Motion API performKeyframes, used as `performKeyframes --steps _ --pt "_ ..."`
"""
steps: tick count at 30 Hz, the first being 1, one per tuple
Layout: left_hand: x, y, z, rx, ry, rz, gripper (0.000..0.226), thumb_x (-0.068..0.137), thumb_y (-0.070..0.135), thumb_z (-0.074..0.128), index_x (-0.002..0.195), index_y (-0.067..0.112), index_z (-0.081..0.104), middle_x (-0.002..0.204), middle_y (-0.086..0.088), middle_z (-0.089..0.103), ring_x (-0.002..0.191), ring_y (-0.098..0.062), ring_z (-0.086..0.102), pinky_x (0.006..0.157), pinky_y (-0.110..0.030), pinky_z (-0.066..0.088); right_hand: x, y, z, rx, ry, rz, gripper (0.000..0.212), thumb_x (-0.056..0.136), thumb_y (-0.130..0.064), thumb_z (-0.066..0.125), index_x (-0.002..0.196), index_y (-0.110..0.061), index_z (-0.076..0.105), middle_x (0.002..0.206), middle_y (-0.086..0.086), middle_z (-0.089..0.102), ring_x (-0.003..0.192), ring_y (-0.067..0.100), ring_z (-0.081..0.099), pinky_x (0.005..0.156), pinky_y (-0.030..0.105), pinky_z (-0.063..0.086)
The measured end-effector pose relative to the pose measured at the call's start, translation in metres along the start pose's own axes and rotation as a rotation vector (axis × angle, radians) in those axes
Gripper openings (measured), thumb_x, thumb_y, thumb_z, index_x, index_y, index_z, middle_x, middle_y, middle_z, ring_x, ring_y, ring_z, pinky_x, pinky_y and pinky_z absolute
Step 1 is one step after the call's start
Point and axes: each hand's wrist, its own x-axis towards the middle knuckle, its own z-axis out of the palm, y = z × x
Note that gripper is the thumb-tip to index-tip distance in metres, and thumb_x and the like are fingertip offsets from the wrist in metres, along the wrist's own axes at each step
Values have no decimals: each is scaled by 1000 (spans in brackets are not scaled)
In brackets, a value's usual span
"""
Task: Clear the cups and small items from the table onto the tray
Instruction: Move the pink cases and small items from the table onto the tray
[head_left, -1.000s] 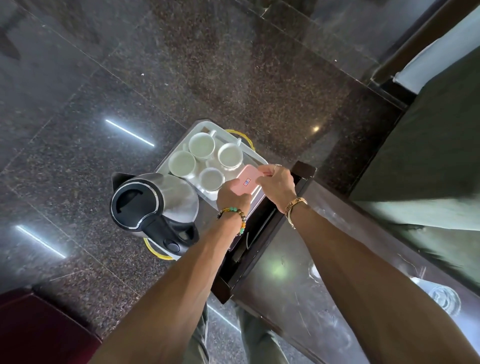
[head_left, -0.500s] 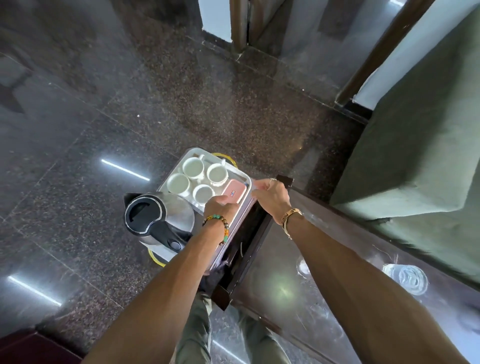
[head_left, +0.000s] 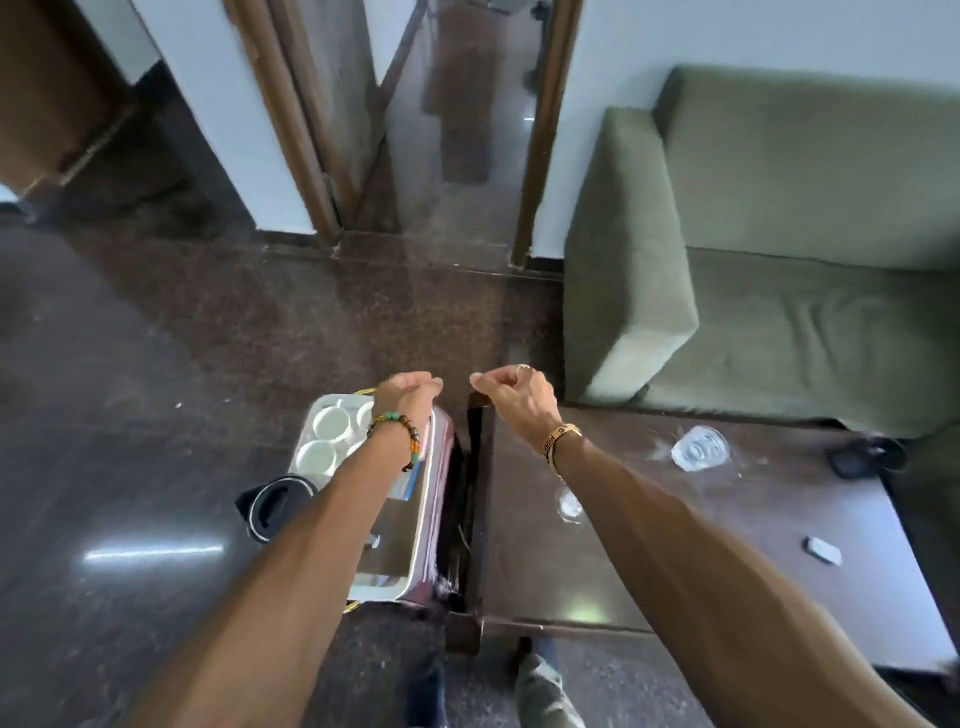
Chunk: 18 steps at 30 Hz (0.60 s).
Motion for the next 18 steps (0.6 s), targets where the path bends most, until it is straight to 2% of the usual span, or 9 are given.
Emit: performKeyframes --steps 1,4,8,10,12,15,16,18 --pt "-8 3 3 17 -39 16 19 78 21 75 96 18 71 100 -7 73 91 -24 69 88 -36 56 -12 2 -7 17 48 1 35 83 -54 70 88 -21 79 72 -12 69 72 6 65 65 22 46" --pt "-37 12 18 33 -129 89 19 78 22 76 95 14 73 84 -9 71 71 -20 63 68 -31 51 -47 9 -30 34 161 6 40 85 -59 65 88 -22 79 64 -11 65 67 3 61 62 21 41" --pt "-84 26 51 62 -252 166 18 82 33 72 89 16 72 77 -3 69 66 -17 60 66 -32 52 -91 27 -76 25 299 45 49 84 -65 61 64 -21 70 52 -8 59 60 10 58 59 25 41" --pt "-106 34 73 64 -314 186 19 85 36 70 81 17 68 78 -2 68 66 -15 60 64 -31 52 -111 36 -105 31 374 73 51 84 -67 60 59 -23 65 55 -8 60 61 14 57 59 28 40" --pt "-130 37 97 80 -380 216 23 87 37 67 74 19 63 77 -2 66 64 -14 57 58 -27 49 -129 50 -135 41 458 115 52 84 -68 59 63 -21 66 61 -2 63 66 21 57 64 30 40" --pt "-165 34 136 106 -462 254 26 91 37 62 77 16 64 71 1 63 55 -10 51 46 -21 39 -164 77 -181 103 561 161 50 80 -69 60 65 -21 66 71 2 69 81 28 67 78 36 52" --pt "-178 30 151 125 -492 260 27 93 37 59 77 15 64 71 1 62 54 -10 50 46 -22 37 -179 90 -198 119 603 174 50 79 -70 60 67 -22 68 75 2 73 86 28 69 82 37 54" --pt "-205 20 177 201 -539 295 33 95 38 53 72 17 62 69 0 61 53 -12 49 49 -24 37 -210 118 -227 143 694 205 56 75 -75 56 71 -22 74 74 -1 75 86 25 71 81 34 53"
